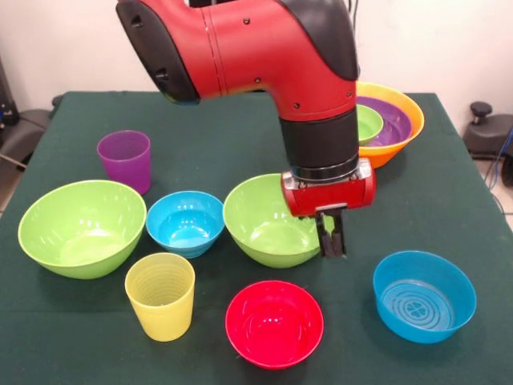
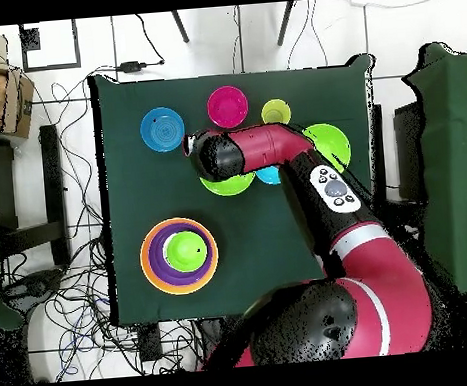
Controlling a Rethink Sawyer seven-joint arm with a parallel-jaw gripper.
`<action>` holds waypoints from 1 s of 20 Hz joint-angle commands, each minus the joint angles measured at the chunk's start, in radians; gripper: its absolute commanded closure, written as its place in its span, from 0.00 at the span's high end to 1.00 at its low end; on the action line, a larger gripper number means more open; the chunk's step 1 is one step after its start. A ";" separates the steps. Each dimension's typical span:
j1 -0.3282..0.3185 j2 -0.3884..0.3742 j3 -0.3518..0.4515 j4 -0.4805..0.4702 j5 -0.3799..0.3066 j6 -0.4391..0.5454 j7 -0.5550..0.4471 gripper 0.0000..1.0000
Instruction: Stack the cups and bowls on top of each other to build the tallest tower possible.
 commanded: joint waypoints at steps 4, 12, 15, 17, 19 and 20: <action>0.036 -0.043 -0.026 0.070 -0.036 0.021 -0.029 1.00; 0.066 -0.054 -0.069 0.110 -0.042 -0.007 0.027 1.00; 0.077 -0.059 -0.094 0.139 -0.054 -0.043 0.055 1.00; 0.083 -0.064 -0.112 0.166 -0.063 -0.072 0.074 1.00; 0.088 -0.074 -0.130 0.195 -0.069 -0.098 0.090 1.00; 0.088 -0.077 -0.135 0.203 -0.069 -0.104 0.090 1.00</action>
